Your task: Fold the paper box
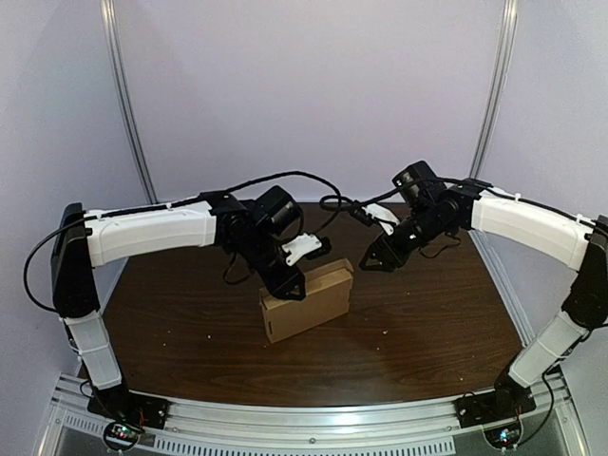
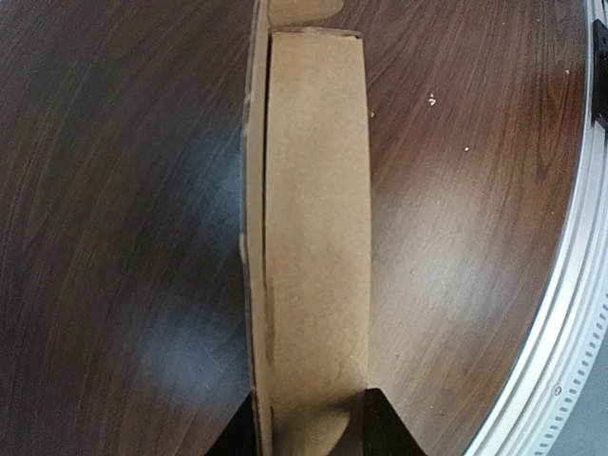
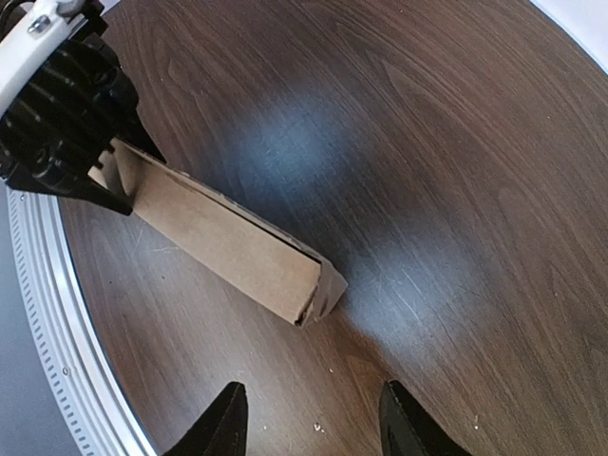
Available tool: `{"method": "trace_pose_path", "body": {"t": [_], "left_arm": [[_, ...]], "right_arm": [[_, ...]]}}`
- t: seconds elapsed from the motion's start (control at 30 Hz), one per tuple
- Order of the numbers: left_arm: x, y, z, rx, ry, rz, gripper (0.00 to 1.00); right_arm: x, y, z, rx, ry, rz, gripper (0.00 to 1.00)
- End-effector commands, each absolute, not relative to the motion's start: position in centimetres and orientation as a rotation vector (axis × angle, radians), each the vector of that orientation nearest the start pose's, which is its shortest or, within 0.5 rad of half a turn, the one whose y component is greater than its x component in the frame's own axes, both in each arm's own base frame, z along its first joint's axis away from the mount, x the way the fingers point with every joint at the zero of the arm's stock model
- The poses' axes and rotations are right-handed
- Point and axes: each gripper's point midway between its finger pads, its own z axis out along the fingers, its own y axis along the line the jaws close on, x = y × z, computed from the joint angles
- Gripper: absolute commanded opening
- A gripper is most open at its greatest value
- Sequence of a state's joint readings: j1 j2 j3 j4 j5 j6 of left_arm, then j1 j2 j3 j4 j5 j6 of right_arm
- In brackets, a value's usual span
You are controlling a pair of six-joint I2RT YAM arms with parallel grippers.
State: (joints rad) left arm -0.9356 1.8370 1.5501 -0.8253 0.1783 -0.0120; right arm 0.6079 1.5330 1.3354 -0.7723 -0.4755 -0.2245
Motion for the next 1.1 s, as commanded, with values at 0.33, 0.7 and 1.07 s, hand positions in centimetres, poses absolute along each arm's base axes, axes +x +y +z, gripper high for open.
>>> {"method": "trace_pose_path", "body": {"t": [0.33, 0.7, 1.07], "left_arm": [[22.7, -37.0, 12.2, 1.231, 2.616, -0.559, 0.26], [22.8, -37.0, 12.2, 1.233, 2.608, -0.557, 0.26], [23.1, -36.9, 12.2, 1.216, 2.607, -0.539, 0.26]], "right_arm": [[30.4, 32.4, 19.8, -1.145, 2.235, 0.745, 0.29], [30.4, 32.9, 18.8, -1.159, 2.268, 0.758, 0.21], [30.0, 33.4, 18.6, -1.176, 2.274, 0.769, 0.13]]}}
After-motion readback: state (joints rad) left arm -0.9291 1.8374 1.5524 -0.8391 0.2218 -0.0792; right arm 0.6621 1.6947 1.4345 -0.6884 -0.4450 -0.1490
